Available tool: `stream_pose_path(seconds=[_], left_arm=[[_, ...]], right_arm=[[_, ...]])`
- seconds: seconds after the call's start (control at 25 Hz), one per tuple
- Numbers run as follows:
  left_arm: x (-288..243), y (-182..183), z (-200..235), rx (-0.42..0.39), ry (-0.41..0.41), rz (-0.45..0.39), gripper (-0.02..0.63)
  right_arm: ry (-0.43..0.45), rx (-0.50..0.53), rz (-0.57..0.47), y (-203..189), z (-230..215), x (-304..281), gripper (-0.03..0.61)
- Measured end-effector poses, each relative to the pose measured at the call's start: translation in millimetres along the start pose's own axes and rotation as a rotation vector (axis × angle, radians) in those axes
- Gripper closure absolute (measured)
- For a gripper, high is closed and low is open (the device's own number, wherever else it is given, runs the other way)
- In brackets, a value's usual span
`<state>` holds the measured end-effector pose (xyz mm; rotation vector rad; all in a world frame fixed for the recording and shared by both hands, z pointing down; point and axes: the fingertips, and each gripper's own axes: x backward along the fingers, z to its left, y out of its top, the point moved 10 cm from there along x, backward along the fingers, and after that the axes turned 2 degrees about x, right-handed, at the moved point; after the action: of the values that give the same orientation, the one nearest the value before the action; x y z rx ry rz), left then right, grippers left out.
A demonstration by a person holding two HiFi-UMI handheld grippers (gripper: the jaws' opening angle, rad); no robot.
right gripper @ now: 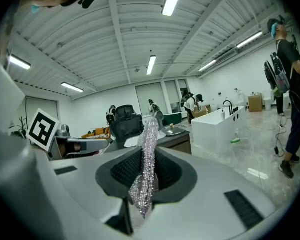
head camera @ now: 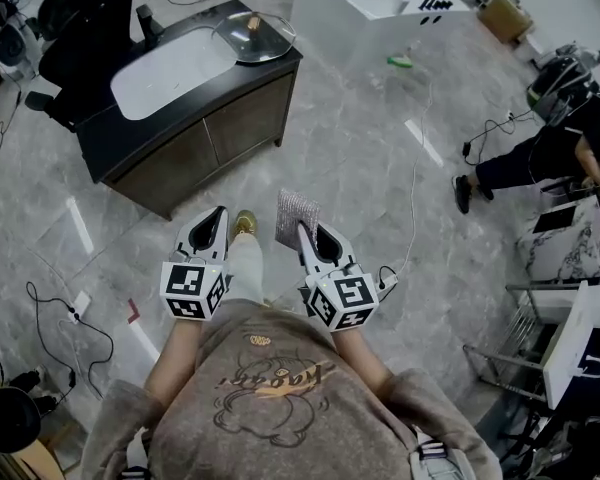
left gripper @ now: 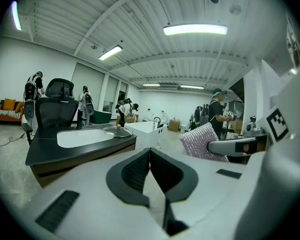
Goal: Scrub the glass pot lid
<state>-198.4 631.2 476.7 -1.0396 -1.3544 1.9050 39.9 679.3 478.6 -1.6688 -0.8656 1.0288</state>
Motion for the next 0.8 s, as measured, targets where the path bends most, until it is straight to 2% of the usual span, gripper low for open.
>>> stream_pose_path(seconds=[0.16, 0.44, 0.64, 0.8], left_arm=[[-42, 11, 13, 0.0, -0.016, 0.003, 0.595], [-144, 53, 57, 0.001, -0.069, 0.006, 0.597], [-206, 82, 95, 0.028, -0.095, 0.046, 0.596], [-259, 102, 123, 0.007, -0.09, 0.084, 0.597]], right_arm=[[-0.004, -0.013, -0.013, 9, -21, -31, 0.502], [-0.021, -0.019, -0.019, 46, -70, -120, 0.502], [-0.03, -0.013, -0.017, 77, -94, -181, 0.502], [-0.027, -0.016, 0.001, 100, -119, -234, 0.5]])
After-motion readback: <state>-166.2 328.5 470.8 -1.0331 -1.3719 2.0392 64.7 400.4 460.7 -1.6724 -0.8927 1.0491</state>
